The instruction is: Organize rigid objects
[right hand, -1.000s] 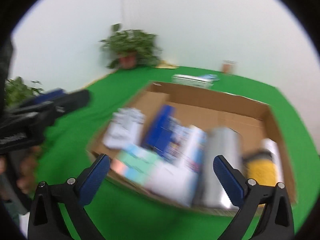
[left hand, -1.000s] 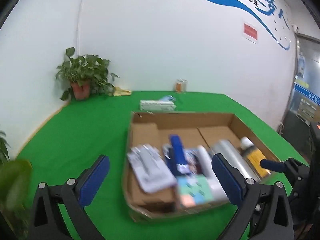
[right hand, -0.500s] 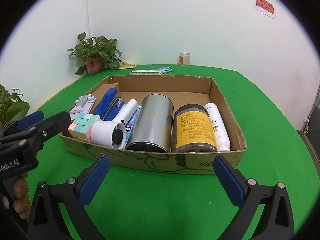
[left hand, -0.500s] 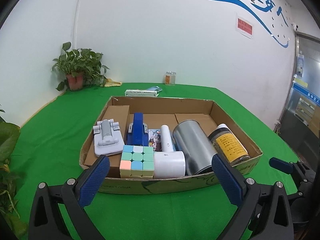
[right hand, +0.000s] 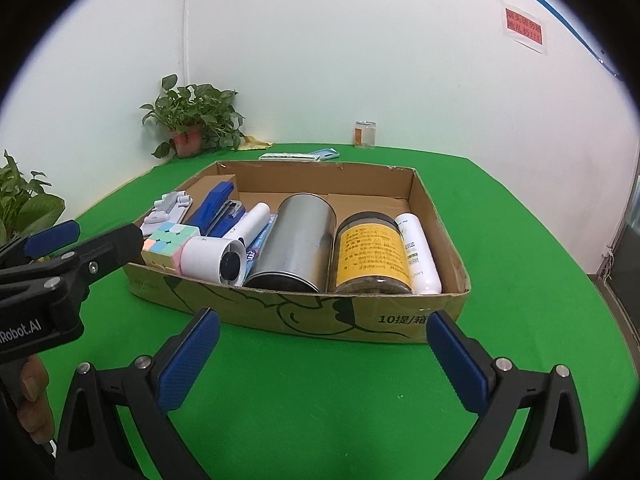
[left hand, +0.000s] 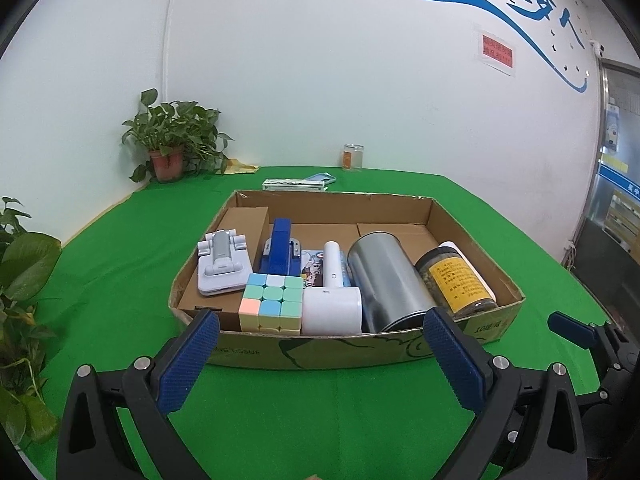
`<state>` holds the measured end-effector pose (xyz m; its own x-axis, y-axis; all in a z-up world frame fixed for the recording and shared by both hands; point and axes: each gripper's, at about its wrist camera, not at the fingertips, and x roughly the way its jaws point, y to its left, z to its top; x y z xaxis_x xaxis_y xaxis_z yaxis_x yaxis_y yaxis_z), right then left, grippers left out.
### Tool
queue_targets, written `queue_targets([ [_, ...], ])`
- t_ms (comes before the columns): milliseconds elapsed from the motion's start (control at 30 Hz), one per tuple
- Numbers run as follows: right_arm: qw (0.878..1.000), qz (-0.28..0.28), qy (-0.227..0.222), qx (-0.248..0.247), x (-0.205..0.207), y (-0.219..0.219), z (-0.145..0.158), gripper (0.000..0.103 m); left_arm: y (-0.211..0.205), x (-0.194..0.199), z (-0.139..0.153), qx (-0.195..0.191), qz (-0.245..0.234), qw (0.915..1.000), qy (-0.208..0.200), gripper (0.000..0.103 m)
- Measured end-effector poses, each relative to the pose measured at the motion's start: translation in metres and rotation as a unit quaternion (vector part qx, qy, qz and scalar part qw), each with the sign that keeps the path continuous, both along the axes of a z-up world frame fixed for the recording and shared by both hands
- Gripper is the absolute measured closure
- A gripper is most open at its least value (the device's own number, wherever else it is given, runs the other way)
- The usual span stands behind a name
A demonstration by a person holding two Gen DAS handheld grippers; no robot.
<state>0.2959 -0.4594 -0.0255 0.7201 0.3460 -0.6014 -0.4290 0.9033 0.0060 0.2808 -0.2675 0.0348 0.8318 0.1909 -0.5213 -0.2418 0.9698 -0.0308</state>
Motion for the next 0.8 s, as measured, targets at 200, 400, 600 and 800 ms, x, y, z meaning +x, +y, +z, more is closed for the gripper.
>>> queue_targets([
  [200, 1.0, 0.002, 0.008, -0.001, 0.003, 0.001, -0.006, 0.0, 0.001, -0.001, -0.012, -0.003, -0.005, 0.9998, 0.019, 0.0],
  [400, 1.0, 0.003, 0.007, -0.008, 0.0, 0.005, -0.011, 0.0, 0.004, -0.001, -0.017, -0.001, -0.015, 0.9996, 0.022, 0.0],
  [600, 1.0, -0.002, 0.003, -0.012, -0.002, 0.003, -0.011, 0.0, 0.009, 0.003, -0.026, -0.003, -0.02, 0.9994, 0.03, 0.0],
  [800, 1.0, -0.003, 0.006, -0.012, -0.002, 0.004, -0.013, 0.0, 0.014, 0.003, -0.028, -0.005, -0.022, 0.9993, 0.03, 0.0],
])
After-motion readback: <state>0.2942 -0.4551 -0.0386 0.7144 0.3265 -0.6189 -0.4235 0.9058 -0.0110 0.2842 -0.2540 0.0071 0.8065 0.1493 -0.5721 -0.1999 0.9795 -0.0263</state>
